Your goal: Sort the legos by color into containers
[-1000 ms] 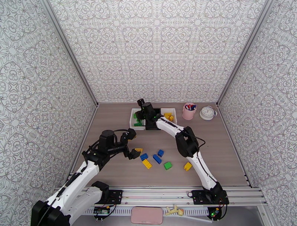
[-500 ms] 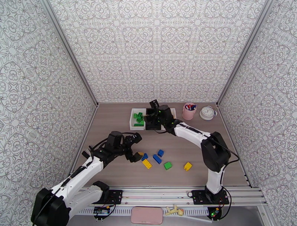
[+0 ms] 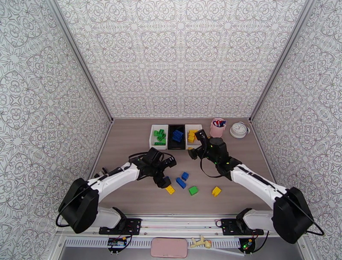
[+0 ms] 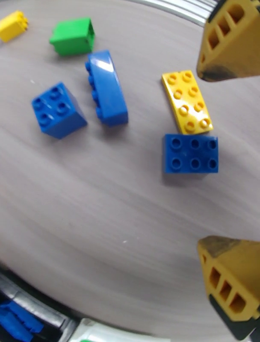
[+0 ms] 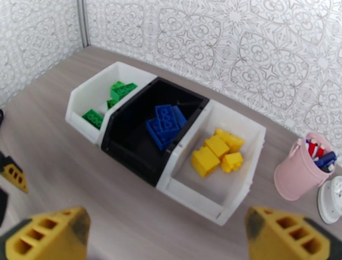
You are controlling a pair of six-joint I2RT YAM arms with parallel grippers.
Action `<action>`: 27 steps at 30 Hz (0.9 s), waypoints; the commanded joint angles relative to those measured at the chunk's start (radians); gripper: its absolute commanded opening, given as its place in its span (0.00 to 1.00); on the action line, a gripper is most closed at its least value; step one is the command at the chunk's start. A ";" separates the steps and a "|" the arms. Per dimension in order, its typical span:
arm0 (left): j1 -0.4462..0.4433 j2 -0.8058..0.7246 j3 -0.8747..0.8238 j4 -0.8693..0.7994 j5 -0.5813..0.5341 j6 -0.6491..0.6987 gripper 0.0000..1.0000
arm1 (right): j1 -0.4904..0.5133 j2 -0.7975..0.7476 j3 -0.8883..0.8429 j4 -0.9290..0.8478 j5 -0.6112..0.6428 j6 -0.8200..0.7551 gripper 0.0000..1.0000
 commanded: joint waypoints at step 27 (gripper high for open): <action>-0.052 0.296 0.169 -0.107 -0.099 -0.115 0.55 | -0.005 -0.073 -0.010 -0.122 -0.255 -0.102 1.00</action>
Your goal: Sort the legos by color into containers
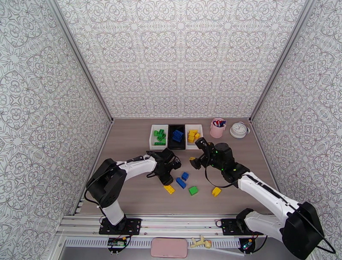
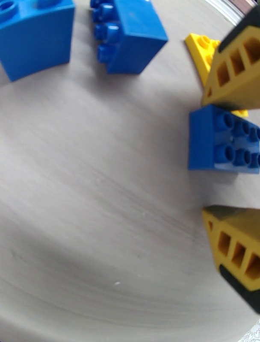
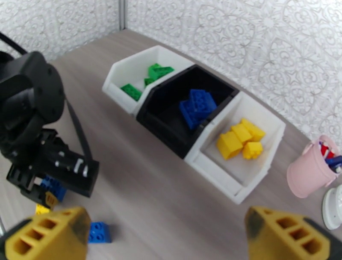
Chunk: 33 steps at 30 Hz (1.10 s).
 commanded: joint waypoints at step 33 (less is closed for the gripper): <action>0.116 -0.171 -0.076 0.707 -0.025 -0.267 0.26 | -0.004 0.107 0.070 0.092 -0.149 0.083 1.00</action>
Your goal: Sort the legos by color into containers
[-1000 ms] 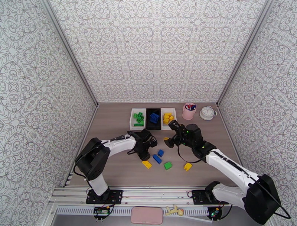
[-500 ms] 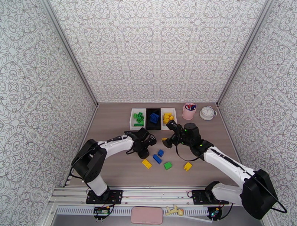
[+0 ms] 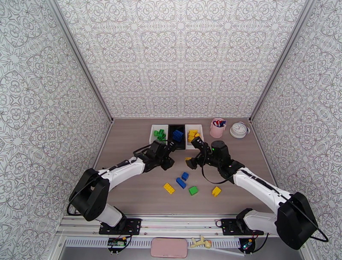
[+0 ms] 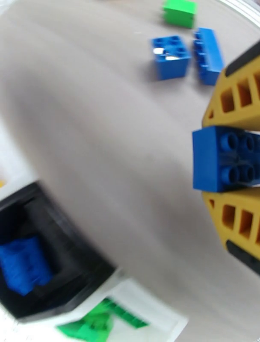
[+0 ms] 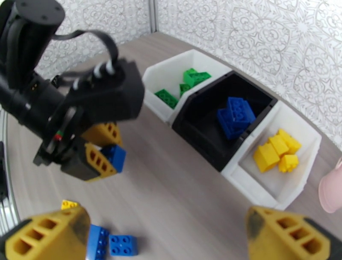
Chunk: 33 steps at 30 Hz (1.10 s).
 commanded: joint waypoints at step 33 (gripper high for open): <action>0.189 0.591 0.575 0.458 0.048 -0.176 0.40 | -0.004 0.075 0.107 0.020 0.114 0.008 1.00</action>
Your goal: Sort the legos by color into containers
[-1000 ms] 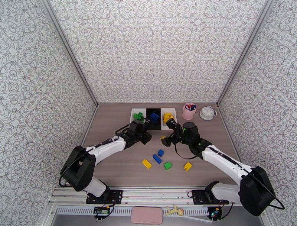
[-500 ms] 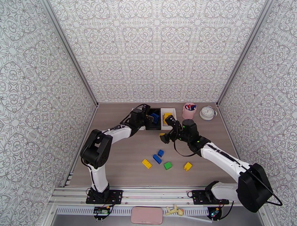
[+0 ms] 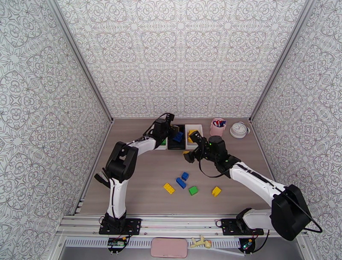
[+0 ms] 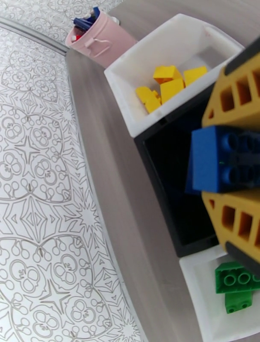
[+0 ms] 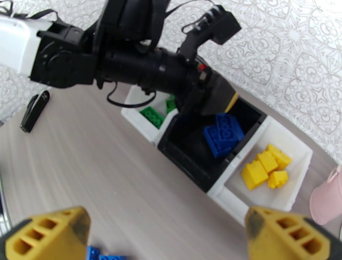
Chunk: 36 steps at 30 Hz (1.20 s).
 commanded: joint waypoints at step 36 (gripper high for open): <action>-0.130 -1.027 -0.821 -0.181 0.012 0.226 1.00 | 0.053 0.091 0.091 -0.402 0.142 0.020 1.00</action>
